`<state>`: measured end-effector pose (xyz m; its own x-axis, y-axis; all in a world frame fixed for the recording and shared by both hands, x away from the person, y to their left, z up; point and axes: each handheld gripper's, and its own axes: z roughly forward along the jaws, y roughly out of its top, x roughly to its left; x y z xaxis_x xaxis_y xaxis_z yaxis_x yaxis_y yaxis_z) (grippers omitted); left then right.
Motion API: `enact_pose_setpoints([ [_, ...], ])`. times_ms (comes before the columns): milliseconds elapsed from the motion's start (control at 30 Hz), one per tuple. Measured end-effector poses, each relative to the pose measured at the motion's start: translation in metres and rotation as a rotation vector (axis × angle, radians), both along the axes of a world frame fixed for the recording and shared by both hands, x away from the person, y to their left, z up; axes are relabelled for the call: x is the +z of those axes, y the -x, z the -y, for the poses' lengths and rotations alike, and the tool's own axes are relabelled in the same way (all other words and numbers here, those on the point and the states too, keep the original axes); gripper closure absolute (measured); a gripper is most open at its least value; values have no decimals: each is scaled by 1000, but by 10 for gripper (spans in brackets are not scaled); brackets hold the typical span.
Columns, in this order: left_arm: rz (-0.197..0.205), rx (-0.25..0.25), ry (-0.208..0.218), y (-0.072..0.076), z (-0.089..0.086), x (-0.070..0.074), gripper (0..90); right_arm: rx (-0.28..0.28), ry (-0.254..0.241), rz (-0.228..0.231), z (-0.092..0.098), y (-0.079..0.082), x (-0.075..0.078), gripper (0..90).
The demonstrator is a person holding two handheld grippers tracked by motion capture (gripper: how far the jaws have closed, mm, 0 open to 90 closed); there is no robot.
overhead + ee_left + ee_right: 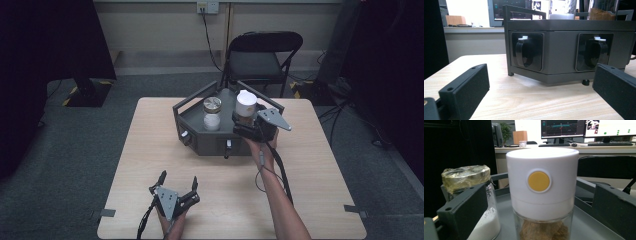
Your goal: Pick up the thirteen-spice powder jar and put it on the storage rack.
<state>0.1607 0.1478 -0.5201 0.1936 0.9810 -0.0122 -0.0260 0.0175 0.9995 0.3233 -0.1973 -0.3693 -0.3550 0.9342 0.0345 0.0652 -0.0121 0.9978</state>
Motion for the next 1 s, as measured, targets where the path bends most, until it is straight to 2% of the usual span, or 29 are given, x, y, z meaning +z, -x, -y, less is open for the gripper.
enact_pose_setpoints([
  [167, 0, -3, -1, 0, -1, 0, 2, 0, -5, 18, 3, 7, -3, 0],
  [300, 0, -3, 0, 0, -1, 0, 2, 8, -32, 6, 8, 11, -6, 0],
  [600, -1, -3, -1, 0, -1, 0, 2, 7, -27, 21, 12, 21, -13, 0],
  [733, 0, -3, 0, 0, -1, 0, 2, 15, -13, 31, 13, 31, -21, 0],
  [800, 0, -3, -1, 0, -1, 0, 2, 16, -16, 31, 13, 33, -23, 0],
  [1000, 0, -3, -1, 0, -1, 0, 2, 14, -43, 33, 17, 53, -38, 0],
])
